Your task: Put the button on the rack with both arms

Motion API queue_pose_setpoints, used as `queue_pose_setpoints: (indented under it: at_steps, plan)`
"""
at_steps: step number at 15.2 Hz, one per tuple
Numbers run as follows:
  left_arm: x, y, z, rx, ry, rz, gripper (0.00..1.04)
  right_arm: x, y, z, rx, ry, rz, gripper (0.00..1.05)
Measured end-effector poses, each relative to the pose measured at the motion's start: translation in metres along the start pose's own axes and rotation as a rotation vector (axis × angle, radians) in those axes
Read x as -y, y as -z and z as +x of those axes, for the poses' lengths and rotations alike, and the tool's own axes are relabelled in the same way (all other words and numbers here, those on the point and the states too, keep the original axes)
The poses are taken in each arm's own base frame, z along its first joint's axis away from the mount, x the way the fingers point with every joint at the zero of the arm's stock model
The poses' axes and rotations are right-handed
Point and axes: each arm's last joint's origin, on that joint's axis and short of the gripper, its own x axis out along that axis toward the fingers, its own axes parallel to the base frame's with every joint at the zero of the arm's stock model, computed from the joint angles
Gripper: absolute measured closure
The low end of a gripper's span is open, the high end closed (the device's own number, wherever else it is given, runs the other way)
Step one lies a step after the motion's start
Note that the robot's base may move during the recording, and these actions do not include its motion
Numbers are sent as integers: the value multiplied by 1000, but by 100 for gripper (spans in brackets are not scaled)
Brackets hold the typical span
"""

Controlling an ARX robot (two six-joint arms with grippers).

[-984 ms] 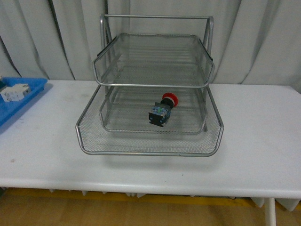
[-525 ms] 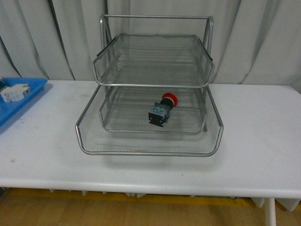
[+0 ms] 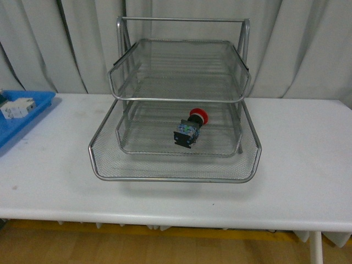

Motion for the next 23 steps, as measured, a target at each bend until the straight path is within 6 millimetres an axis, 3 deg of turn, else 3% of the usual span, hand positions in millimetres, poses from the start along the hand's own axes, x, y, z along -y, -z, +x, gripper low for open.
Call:
queue_pose_setpoints:
  at_steps: [3, 8, 9, 12, 15, 17, 18, 19, 20, 23]
  plan:
    - [0, 3, -11, -7, 0, 0, 103, 0, 0, 0, 0, 0, 0, 6]
    - [0, 3, -11, -10, 0, 0, 103, 0, 0, 0, 0, 0, 0, 6]
    - [0, 3, -11, -10, 0, -2, 96, 0, 0, 0, 0, 0, 0, 6]
    - [0, 3, -11, -10, 0, -2, 58, 0, 0, 0, 0, 0, 0, 6]
    - [0, 3, -11, -10, 0, -2, 48, 0, 0, 0, 0, 0, 0, 6]
    - [0, 3, -11, -10, 0, -2, 30, 0, 1, 0, -23, -13, 4, 6]
    - [0, 3, -11, -10, 0, -2, 20, 3, 0, 5, -69, -66, 25, 6]
    - [0, 3, -11, -10, -1, -2, 6, 10, -13, 20, -71, -50, 48, 6]
    - [0, 3, -11, -10, 0, -2, 6, 11, -25, 31, -41, -60, 58, 6]
    - [0, 3, -11, -10, 0, -2, 7, -4, -62, 95, 22, -120, 90, 6]
